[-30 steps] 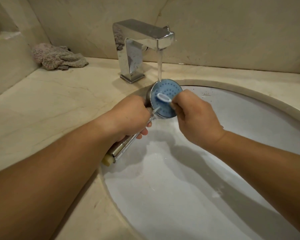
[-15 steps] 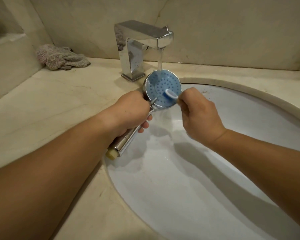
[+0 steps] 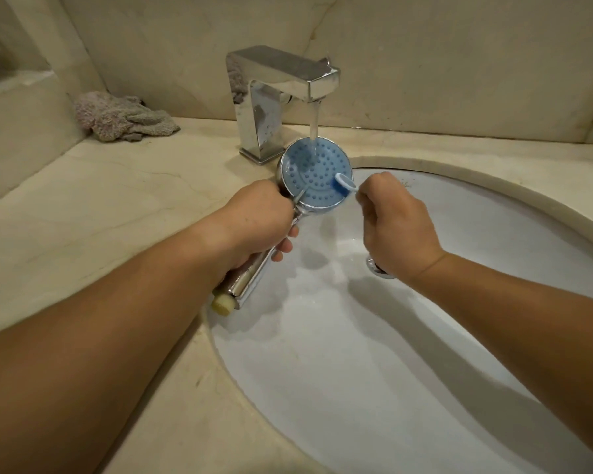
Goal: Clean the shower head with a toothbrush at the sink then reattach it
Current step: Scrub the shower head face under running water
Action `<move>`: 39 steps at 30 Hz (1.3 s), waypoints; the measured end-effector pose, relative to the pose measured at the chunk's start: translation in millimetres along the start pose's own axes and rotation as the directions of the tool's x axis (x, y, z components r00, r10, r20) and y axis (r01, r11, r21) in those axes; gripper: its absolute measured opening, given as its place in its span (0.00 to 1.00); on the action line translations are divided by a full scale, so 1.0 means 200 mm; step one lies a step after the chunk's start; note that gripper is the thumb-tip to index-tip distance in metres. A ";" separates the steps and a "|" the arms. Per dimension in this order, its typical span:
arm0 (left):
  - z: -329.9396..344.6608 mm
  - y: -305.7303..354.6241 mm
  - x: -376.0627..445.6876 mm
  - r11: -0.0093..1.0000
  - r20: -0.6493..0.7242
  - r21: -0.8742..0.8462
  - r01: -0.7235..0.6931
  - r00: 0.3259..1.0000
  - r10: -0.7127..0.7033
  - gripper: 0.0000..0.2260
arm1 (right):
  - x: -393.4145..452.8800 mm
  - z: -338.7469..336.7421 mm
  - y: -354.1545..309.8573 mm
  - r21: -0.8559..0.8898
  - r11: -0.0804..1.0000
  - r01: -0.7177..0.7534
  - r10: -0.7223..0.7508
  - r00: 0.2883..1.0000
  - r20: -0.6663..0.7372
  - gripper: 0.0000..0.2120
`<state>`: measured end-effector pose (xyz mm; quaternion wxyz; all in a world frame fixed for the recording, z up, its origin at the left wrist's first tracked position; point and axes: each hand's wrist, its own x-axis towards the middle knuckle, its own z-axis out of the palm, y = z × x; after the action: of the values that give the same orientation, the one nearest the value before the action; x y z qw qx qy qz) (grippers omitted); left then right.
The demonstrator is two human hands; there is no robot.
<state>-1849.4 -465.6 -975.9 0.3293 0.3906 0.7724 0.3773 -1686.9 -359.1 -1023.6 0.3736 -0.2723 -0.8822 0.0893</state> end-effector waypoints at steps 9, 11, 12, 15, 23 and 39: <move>0.00 0.00 -0.01 0.999 0.008 0.025 -0.022 1.000 0.022 0.13 | 0.00 0.01 0.04 0.063 0.985 -0.159 0.161 0.986 -0.037 0.06; 0.00 0.00 -0.01 0.999 0.011 0.039 -0.029 1.000 0.029 0.12 | -0.03 0.02 0.00 0.066 0.996 -0.065 0.065 0.998 0.002 0.05; 0.00 0.00 -0.01 0.999 0.007 0.045 -0.025 1.000 0.025 0.12 | -0.04 0.02 -0.02 0.064 0.998 -0.021 0.019 0.999 0.030 0.05; -0.01 0.01 -0.02 0.998 -0.002 0.058 -0.008 1.000 0.009 0.11 | 0.00 0.03 -0.01 0.069 0.992 -0.106 0.106 0.994 -0.002 0.07; -0.05 0.01 -0.05 0.999 0.065 0.045 0.014 0.998 -0.017 0.11 | 0.01 0.04 -0.04 0.081 0.987 -0.140 0.141 0.990 -0.003 0.06; 0.00 0.02 -0.11 0.953 0.162 -0.282 0.106 0.985 -0.061 0.09 | 0.00 0.05 -0.09 0.060 0.993 -0.101 0.097 0.992 0.076 0.06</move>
<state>-1837.8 -482.9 -966.9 0.4564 0.3326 0.6973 0.4413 -1702.3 -373.6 -1023.5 0.3446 -0.3003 -0.8774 0.1455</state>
